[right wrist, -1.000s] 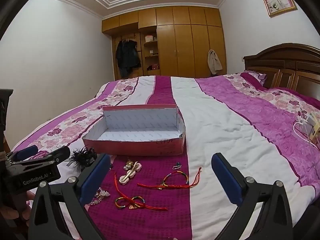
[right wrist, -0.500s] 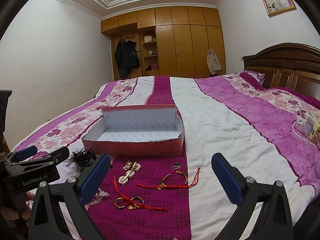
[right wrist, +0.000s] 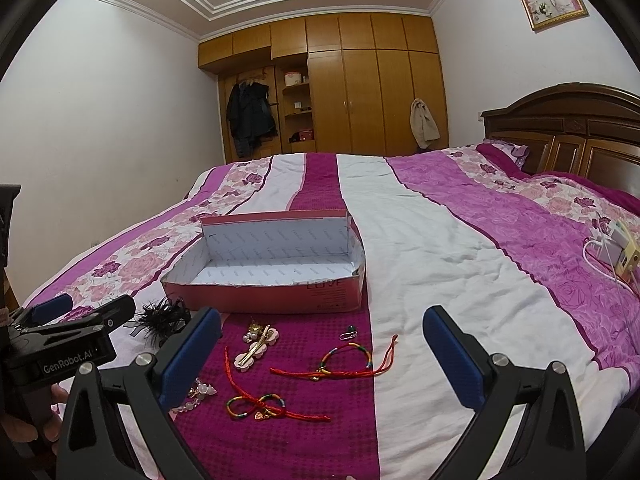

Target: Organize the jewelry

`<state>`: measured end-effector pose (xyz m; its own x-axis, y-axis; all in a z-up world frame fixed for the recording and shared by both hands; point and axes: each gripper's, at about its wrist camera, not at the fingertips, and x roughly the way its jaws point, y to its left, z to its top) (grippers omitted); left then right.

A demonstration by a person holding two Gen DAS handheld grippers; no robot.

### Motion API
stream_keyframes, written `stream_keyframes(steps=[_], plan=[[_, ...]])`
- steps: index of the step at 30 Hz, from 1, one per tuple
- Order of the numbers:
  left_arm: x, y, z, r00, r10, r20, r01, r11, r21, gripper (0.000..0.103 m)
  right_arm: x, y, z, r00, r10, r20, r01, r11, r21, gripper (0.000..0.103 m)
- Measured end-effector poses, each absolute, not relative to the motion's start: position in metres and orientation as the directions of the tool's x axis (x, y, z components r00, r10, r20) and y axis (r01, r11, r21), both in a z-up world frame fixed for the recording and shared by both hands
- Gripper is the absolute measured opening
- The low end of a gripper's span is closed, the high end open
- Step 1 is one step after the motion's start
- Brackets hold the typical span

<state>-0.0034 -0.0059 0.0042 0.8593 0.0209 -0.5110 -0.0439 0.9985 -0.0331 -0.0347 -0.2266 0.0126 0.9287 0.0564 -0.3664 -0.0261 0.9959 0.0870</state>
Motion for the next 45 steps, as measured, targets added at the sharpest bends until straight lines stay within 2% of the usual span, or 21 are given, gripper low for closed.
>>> stream_keyframes(steps=[45], plan=[[-0.0034,-0.0062,0.0066,0.859,0.016,-0.512,-0.04,0.999,-0.036,0.098,-0.0351,-0.229,0.0121,0.929,0.059,-0.365,-0.026,0.995,0.096,0.103]])
